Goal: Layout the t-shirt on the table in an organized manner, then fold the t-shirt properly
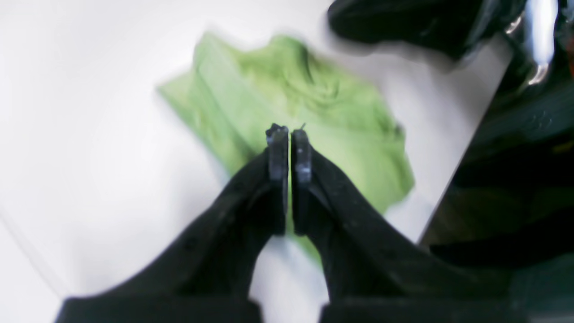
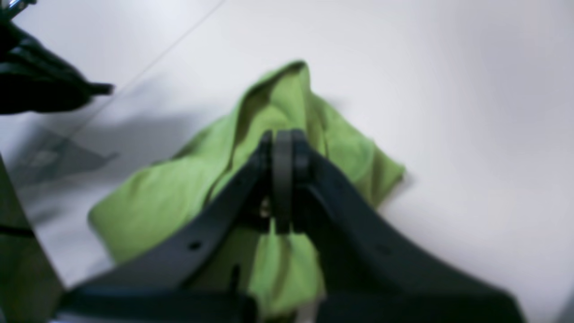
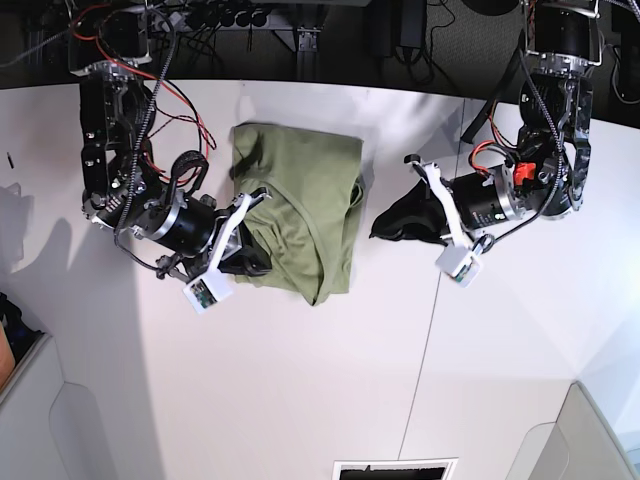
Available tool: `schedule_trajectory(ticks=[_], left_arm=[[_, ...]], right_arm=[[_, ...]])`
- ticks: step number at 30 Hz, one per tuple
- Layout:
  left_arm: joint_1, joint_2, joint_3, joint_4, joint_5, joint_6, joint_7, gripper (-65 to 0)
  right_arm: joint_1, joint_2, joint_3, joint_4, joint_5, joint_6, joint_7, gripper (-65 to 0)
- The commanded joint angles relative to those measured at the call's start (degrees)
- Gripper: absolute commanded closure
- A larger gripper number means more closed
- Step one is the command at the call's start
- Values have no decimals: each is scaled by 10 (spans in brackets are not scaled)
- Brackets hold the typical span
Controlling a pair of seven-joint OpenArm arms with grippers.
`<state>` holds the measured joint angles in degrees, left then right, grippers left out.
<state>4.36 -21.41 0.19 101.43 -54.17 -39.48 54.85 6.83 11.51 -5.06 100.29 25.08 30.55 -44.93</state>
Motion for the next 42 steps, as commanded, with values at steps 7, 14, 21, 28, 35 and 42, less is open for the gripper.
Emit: schedule_trajectory(ticks=[7,14,21,28,35,42], left_arm=[[136,-64,-52,80,-14,-5,-10,-15],[316,-104,-105,163,-7,-5,-10,-15],[455,-104,-106,148,152,-5,-43,-15],[489,-104,-88,23,253,-5,-124,-15],[398,-102,68,-228,391,-5,-228,-15],[205,-57,316,-483,459,82,-227,-15]], right_arm=[[-148,85,78,127,81,4,-22,0],[-344,144,128,216,109,14,-27,0],[-483,164,128,208,35,23,-27,0],[-534,164,126,102,21,23,-27,0],[-463,164,20,-127,-36,22,-24,0],[-302,153,-125,-396,-39,-10,-32,0]])
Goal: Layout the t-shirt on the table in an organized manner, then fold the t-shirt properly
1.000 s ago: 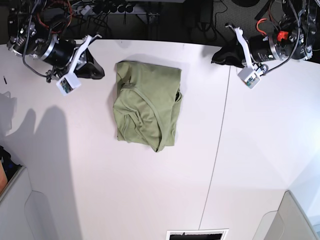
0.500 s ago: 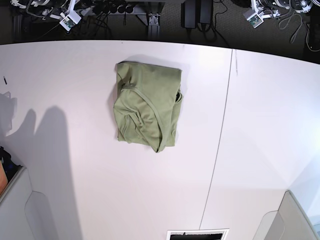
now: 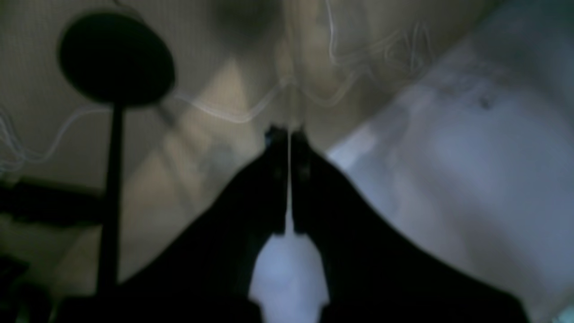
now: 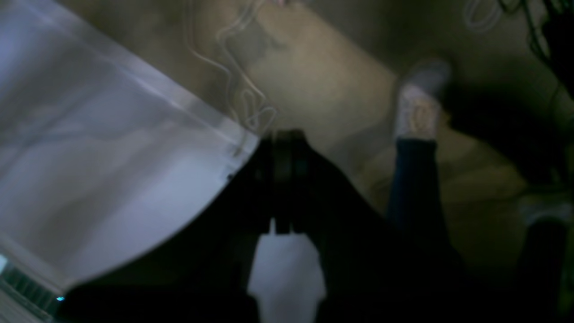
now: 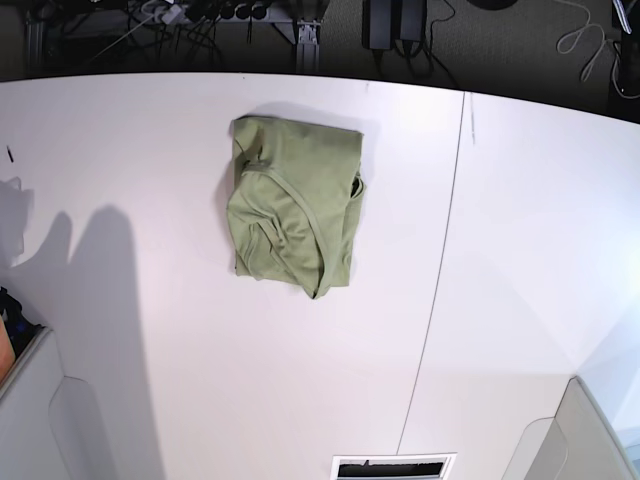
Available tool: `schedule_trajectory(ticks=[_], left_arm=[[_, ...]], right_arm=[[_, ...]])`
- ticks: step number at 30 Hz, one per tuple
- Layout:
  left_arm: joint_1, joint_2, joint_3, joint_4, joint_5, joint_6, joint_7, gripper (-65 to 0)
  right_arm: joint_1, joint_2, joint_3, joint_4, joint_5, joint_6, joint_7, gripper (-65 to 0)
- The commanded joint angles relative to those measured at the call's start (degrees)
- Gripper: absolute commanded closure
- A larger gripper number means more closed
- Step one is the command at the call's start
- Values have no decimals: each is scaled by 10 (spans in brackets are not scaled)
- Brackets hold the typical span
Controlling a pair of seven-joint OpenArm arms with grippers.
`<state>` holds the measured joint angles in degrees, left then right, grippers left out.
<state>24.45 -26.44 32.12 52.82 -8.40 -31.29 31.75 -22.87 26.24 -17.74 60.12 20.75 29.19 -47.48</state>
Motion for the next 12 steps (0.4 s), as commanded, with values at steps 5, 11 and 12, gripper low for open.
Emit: schedule_trajectory(ticks=[5,11,12], left_arm=[[-75,28,112,-110,1,24,8,-15],[-86,30,151,-117,1,24,3,-15],[-86,30,151,-117,1,24,-2,-15]], right_arm=[[51,-16,-29,-65,-6,4,-59,0],[55,-18,-29,-62,3,5,-107,0],[55,-18,-29,-62,10,6,-106,0]])
